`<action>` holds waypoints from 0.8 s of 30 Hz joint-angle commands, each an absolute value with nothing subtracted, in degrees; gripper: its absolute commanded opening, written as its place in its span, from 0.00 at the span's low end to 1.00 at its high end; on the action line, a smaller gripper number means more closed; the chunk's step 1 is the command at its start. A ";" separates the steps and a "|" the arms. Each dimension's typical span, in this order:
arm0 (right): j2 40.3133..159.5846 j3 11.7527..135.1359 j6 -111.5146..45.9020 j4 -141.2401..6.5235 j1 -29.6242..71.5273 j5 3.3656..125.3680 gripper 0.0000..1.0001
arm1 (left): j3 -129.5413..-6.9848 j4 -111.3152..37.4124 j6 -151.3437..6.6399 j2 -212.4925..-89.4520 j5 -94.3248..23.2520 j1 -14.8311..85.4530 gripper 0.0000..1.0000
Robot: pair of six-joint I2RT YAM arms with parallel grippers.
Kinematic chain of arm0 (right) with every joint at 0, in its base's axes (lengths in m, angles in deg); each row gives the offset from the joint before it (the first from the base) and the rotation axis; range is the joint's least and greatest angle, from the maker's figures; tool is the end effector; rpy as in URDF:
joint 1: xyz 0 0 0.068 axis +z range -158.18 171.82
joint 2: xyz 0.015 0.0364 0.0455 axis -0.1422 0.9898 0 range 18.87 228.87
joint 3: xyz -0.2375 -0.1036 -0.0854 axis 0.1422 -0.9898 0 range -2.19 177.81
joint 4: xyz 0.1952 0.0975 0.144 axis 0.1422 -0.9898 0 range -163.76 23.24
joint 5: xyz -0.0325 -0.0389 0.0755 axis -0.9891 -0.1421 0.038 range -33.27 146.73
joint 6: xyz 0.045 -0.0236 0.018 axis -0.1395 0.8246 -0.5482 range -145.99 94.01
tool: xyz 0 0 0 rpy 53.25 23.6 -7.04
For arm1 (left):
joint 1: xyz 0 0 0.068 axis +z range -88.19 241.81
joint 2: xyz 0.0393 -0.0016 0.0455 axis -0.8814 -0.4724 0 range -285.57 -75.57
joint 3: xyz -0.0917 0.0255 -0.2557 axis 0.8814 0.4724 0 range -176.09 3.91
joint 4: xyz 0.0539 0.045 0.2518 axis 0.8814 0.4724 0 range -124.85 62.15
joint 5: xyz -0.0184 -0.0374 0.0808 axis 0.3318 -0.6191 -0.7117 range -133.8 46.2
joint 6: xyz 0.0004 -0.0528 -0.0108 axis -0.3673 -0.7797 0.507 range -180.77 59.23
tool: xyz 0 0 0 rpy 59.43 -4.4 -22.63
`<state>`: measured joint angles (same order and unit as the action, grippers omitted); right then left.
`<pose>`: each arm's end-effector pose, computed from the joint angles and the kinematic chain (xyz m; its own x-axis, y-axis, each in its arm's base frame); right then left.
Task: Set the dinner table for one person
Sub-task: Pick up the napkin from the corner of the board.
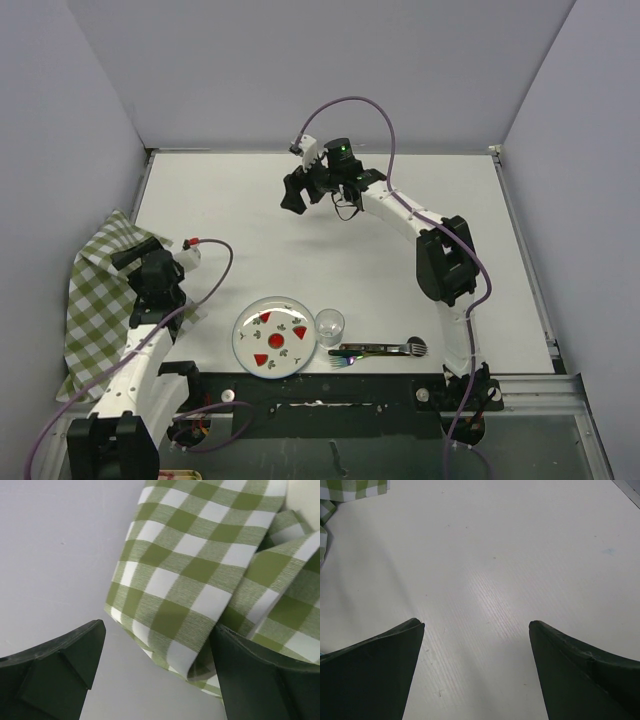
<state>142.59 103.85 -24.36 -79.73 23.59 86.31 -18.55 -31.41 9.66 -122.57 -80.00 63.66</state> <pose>0.4231 0.2827 0.2624 -0.4098 -0.2830 -0.8672 -0.8310 0.5079 0.2270 0.1775 0.0267 0.2111 -0.6728 0.7390 -0.0346 0.2586 0.2787 0.9249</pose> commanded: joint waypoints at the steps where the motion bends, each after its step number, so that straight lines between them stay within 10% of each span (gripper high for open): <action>1: 141.77 104.92 -24.93 -77.37 22.93 87.73 0.89 | -17.06 -45.72 15.83 -122.79 -80.51 63.92 0.84; 9: 141.94 104.92 -25.49 -77.31 22.60 88.19 0.88 | -15.32 -51.83 18.88 -124.67 -80.38 63.88 0.59; 15: 142.11 104.68 -26.25 -76.89 21.99 88.76 0.88 | -14.83 -52.39 19.15 -125.29 -79.83 63.92 0.00; 24: 142.92 105.83 -26.28 -77.05 21.69 88.63 0.88 | -20.13 -46.22 13.53 -126.77 -78.96 62.52 0.00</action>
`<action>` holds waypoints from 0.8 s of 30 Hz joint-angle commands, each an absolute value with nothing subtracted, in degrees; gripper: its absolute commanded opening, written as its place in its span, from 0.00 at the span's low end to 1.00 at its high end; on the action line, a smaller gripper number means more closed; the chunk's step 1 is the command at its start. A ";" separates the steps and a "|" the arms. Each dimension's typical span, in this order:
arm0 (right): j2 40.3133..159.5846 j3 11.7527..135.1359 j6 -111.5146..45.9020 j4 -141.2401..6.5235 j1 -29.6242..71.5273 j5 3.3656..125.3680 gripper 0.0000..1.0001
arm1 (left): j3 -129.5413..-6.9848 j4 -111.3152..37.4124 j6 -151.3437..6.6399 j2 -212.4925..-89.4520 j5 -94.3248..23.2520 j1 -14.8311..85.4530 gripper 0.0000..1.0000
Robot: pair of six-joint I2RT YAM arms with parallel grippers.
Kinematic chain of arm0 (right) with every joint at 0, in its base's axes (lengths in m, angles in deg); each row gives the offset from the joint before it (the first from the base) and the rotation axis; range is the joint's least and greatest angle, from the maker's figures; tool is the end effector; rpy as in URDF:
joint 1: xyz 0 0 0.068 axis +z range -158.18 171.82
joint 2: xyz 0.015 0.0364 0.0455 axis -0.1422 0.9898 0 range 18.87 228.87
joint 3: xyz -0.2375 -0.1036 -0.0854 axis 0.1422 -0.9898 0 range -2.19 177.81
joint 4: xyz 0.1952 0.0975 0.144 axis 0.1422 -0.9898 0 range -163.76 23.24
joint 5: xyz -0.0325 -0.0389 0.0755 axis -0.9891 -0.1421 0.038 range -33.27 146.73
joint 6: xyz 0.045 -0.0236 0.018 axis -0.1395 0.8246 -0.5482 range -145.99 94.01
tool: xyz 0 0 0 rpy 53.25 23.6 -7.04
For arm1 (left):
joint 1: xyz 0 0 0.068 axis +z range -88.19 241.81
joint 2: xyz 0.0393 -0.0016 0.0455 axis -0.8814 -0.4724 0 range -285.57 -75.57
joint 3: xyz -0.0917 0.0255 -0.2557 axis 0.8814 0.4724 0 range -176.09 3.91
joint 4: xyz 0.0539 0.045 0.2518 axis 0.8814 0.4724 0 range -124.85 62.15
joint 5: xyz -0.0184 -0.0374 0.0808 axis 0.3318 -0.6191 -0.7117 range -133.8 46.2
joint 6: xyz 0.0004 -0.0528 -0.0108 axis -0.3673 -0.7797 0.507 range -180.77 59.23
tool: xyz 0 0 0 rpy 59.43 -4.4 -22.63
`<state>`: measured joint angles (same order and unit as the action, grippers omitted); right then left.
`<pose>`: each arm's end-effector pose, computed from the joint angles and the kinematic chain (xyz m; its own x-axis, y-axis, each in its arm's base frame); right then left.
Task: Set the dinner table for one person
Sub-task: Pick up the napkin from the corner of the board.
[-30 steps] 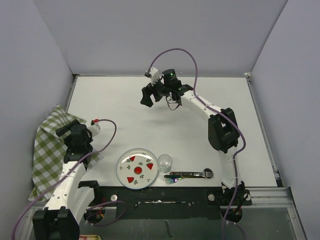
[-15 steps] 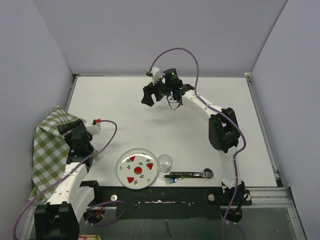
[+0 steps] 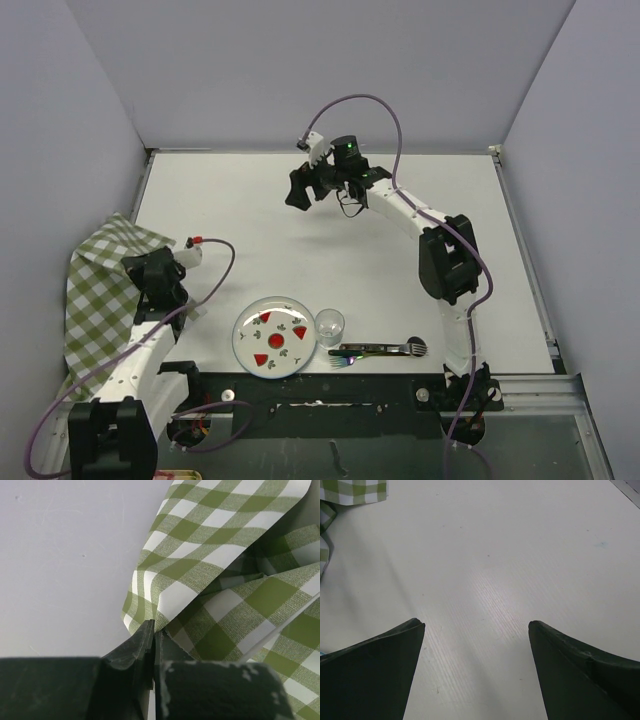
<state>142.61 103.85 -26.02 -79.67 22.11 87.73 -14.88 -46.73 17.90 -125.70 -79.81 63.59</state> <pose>0.4297 0.2722 0.2625 -0.4400 -0.2565 -0.8606 -0.8149 0.5166 0.2626 0.1873 0.0267 0.2056 -0.6334 0.7738 0.0069 0.2128 0.1656 0.9630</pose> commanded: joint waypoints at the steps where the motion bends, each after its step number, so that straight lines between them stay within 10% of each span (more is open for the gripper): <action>1: 143.05 106.09 -26.17 -77.24 21.69 88.43 0.88 | -22.01 -44.30 11.31 -127.42 -78.83 61.84 0.00; 24: 137.77 102.60 -27.87 -79.59 11.19 85.90 0.87 | -67.61 -17.63 -26.63 -156.38 -59.00 44.63 0.00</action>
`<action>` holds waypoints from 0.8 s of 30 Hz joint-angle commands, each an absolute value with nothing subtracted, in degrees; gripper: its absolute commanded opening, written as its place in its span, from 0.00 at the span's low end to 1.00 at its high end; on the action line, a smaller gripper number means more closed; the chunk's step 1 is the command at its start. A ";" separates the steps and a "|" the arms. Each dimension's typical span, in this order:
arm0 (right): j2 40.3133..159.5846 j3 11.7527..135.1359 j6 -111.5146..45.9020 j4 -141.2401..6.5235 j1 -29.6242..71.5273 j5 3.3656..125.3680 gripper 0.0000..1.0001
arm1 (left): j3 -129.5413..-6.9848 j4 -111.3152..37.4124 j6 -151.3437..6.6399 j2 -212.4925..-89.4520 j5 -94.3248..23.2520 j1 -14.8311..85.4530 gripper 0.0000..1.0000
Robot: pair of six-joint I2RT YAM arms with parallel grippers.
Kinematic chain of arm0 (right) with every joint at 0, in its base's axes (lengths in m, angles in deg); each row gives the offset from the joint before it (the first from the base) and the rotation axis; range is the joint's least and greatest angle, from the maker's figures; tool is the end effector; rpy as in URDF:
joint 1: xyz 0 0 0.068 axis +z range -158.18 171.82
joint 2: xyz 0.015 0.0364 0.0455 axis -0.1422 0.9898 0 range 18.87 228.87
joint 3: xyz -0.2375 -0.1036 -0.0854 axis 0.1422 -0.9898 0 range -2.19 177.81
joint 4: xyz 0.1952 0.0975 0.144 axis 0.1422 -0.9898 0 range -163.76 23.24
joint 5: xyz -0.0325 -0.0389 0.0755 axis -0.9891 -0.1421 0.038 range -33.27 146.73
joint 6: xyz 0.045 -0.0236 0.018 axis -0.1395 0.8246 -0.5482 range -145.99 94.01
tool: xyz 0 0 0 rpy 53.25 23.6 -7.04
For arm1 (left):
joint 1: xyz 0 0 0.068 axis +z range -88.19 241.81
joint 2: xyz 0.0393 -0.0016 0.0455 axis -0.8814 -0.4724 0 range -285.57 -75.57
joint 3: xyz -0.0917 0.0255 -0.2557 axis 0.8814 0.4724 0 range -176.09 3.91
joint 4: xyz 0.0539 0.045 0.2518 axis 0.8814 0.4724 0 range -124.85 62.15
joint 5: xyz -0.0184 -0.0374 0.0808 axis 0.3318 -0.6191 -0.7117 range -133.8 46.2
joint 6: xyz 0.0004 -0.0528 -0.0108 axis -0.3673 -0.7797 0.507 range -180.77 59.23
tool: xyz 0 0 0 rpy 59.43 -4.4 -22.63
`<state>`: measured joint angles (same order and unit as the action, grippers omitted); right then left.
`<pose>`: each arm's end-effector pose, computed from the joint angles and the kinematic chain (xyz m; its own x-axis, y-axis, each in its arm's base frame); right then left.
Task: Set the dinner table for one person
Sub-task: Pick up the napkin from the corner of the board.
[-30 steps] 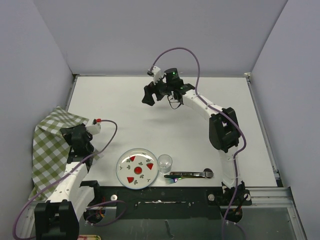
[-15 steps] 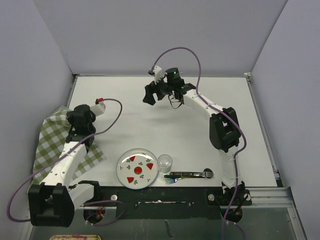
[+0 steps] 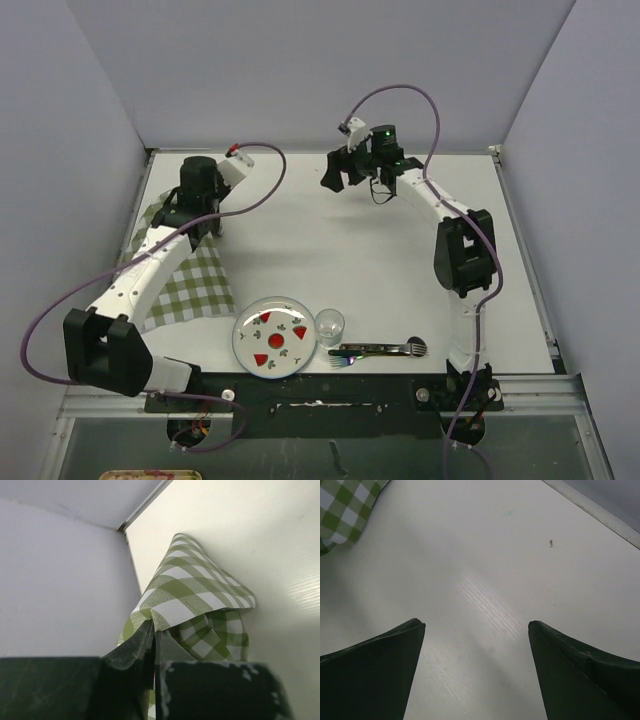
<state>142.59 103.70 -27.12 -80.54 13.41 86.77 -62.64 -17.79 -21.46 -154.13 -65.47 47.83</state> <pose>0.4653 0.2033 0.2603 -0.5012 -0.1800 -0.8464 -0.7053 0.6517 0.2791 0.3071 -0.0629 0.3279 -0.4211 0.7115 -0.5625 0.2301 0.6837 0.6926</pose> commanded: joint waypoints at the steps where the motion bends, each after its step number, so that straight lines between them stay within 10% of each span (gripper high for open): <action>1: 137.38 102.19 -27.74 -79.61 10.82 85.60 0.87 | -68.79 -18.05 -26.40 -157.38 -57.98 43.65 0.00; 24: 131.06 90.57 -18.71 -78.51 11.20 82.77 0.88 | -105.68 -17.45 -30.47 -184.00 -49.67 35.73 0.00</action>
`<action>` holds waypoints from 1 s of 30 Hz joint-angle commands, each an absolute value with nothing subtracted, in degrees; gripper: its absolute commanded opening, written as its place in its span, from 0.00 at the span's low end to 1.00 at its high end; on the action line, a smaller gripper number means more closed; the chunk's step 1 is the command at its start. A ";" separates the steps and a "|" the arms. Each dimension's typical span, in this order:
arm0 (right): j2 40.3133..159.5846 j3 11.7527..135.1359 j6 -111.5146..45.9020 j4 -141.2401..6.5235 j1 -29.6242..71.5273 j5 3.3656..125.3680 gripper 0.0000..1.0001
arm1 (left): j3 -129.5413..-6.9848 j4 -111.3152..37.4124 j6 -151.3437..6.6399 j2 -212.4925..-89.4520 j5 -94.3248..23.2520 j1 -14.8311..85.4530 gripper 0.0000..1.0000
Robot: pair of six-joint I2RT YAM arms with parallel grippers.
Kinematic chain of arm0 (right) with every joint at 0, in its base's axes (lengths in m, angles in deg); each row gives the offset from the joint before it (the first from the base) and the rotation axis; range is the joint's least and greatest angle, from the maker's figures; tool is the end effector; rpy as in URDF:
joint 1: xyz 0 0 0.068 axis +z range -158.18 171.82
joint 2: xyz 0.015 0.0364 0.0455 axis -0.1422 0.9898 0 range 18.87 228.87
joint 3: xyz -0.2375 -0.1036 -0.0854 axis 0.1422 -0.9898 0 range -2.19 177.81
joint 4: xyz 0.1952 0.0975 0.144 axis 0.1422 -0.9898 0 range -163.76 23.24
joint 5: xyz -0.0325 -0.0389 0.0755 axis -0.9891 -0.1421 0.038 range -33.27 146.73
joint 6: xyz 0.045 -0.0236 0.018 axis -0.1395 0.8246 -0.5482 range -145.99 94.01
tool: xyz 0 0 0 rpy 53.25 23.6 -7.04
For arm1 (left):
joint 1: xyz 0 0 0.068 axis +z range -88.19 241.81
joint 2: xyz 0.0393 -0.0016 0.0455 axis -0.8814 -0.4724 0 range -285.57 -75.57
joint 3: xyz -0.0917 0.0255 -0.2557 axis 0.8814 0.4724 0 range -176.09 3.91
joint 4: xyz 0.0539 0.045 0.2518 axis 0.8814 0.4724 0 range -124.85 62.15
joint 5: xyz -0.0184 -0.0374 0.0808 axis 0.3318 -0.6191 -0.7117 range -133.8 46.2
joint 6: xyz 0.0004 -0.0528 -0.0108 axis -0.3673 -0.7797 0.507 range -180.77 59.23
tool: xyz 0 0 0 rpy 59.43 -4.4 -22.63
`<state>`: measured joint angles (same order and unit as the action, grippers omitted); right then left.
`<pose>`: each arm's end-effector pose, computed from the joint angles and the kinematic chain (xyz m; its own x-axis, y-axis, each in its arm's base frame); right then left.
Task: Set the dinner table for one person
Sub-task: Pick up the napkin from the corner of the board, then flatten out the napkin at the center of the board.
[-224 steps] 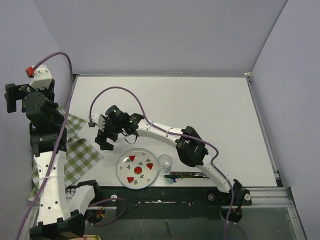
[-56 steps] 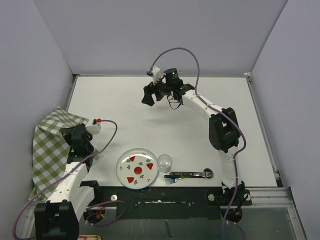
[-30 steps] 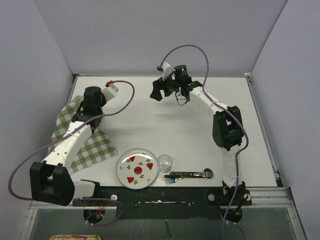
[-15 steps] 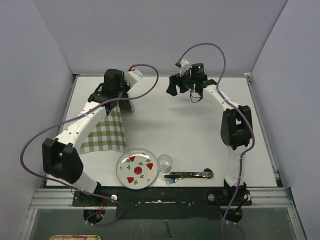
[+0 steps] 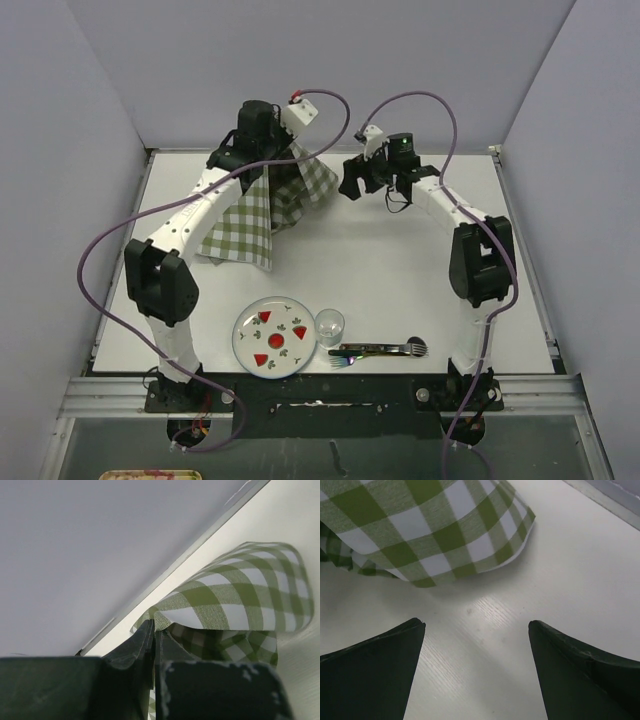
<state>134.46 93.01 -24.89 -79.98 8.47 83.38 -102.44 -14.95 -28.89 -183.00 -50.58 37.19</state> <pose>0.4484 0.1507 0.2640 -0.5183 -0.1730 -0.8375 -0.6241 0.7460 0.2322 0.4083 -0.1825 0.3815 -0.1109 0.6277 -0.7705 0.4380 0.7268 0.5291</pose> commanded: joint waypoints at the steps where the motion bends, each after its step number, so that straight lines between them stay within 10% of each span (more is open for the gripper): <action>1: 131.10 89.39 -15.56 -78.15 12.39 81.09 0.88 | -105.53 -17.60 -30.45 -184.20 -50.00 35.45 0.00; 30: 132.86 85.54 -4.03 -61.64 25.50 48.80 0.88 | -105.51 -13.18 -28.85 -185.09 -51.82 32.63 0.00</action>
<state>134.24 81.45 -2.05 -66.10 26.33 51.29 -103.75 -13.31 -28.52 -185.45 -52.11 32.97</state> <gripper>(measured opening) 0.883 0.009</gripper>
